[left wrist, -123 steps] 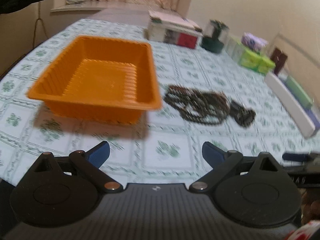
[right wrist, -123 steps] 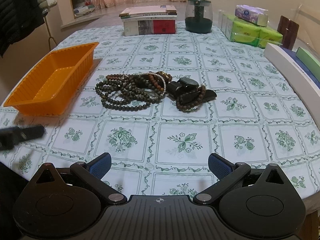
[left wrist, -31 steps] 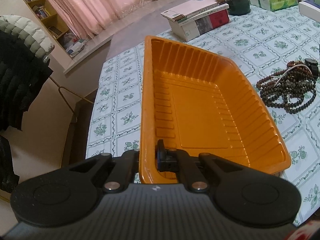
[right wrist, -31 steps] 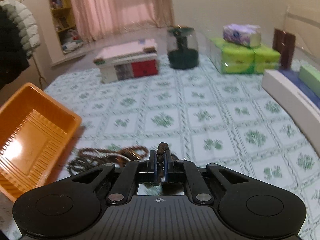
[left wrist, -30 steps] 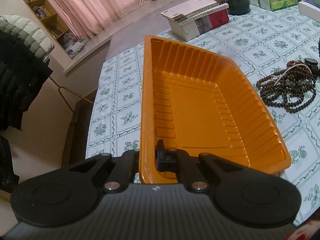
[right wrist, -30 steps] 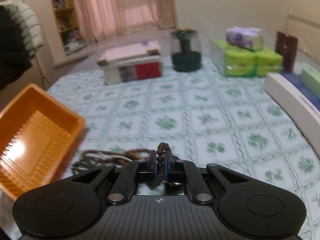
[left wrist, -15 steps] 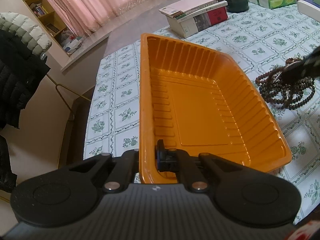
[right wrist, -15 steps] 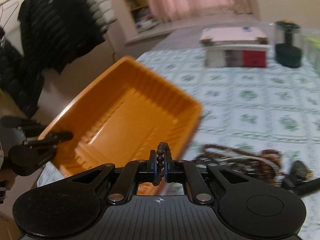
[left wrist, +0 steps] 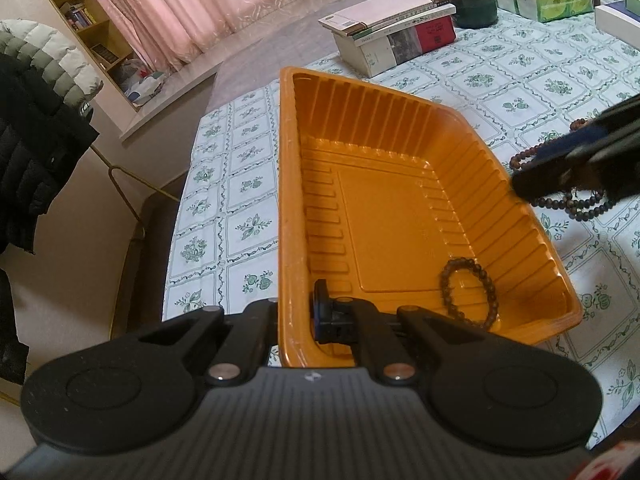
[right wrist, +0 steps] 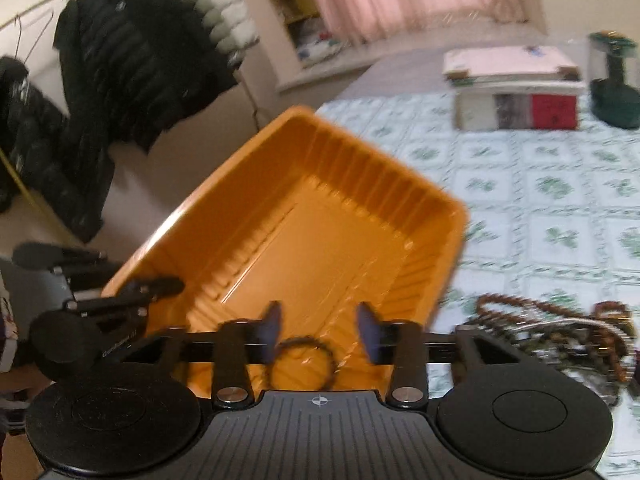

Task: Organize jewelry
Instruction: 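Carry the bracelet into the tray and open the right gripper, then grasp the black cylindrical case with the right gripper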

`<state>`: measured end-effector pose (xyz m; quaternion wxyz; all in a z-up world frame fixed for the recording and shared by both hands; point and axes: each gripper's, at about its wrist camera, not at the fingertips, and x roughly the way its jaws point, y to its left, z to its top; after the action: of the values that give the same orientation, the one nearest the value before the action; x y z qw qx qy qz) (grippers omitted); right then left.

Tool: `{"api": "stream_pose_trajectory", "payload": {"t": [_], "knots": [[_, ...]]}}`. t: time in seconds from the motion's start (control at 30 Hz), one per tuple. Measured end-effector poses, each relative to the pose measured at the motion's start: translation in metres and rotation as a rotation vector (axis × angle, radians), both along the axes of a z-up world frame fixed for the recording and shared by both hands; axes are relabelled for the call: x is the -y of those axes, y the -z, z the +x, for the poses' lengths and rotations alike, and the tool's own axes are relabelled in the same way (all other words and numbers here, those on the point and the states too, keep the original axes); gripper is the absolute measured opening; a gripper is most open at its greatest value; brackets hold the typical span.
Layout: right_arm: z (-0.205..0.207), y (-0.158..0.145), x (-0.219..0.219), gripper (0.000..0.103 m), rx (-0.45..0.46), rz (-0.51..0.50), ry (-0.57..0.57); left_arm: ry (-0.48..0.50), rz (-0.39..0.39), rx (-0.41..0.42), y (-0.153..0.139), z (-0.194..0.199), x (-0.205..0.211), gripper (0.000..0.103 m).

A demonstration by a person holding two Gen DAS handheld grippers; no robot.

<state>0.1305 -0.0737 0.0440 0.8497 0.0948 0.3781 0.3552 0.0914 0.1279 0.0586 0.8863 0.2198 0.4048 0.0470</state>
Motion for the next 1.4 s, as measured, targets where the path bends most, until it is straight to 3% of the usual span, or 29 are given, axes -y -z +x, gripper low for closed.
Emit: {"api": "stream_pose_trajectory", "payload": {"t": [0.13,0.3,0.57,0.6,0.67,0.7,1.03,1.4], "knots": [[-0.006,0.006,0.039,0.047,0.000,-0.038,0.107,-0.002,-0.003,0.007,0.000,-0.001,0.002,0.002],[-0.018,0.035,0.103,0.048,-0.051,-0.134,0.300,-0.004,-0.004,0.014,-0.002,-0.002,0.004,0.002],[-0.025,0.057,0.203,0.049,-0.119,-0.188,0.583,-0.010,-0.002,0.013,-0.002,-0.003,0.005,0.002],[-0.023,0.057,0.207,0.053,-0.107,-0.200,0.589,-0.011,-0.002,0.014,-0.003,-0.002,0.005,0.002],[-0.017,0.056,0.212,0.082,-0.066,-0.228,0.575,-0.012,-0.001,0.014,-0.003,-0.002,0.006,0.002],[-0.015,0.056,0.214,0.084,-0.044,-0.237,0.560,-0.012,0.000,0.014,-0.004,-0.002,0.006,0.002],[0.010,0.084,0.209,0.084,0.045,-0.336,0.361,-0.012,0.004,0.011,-0.005,-0.001,0.007,0.002],[0.029,0.098,0.203,0.084,0.125,-0.406,0.267,-0.017,0.002,0.009,-0.005,-0.001,0.008,0.002]]}}
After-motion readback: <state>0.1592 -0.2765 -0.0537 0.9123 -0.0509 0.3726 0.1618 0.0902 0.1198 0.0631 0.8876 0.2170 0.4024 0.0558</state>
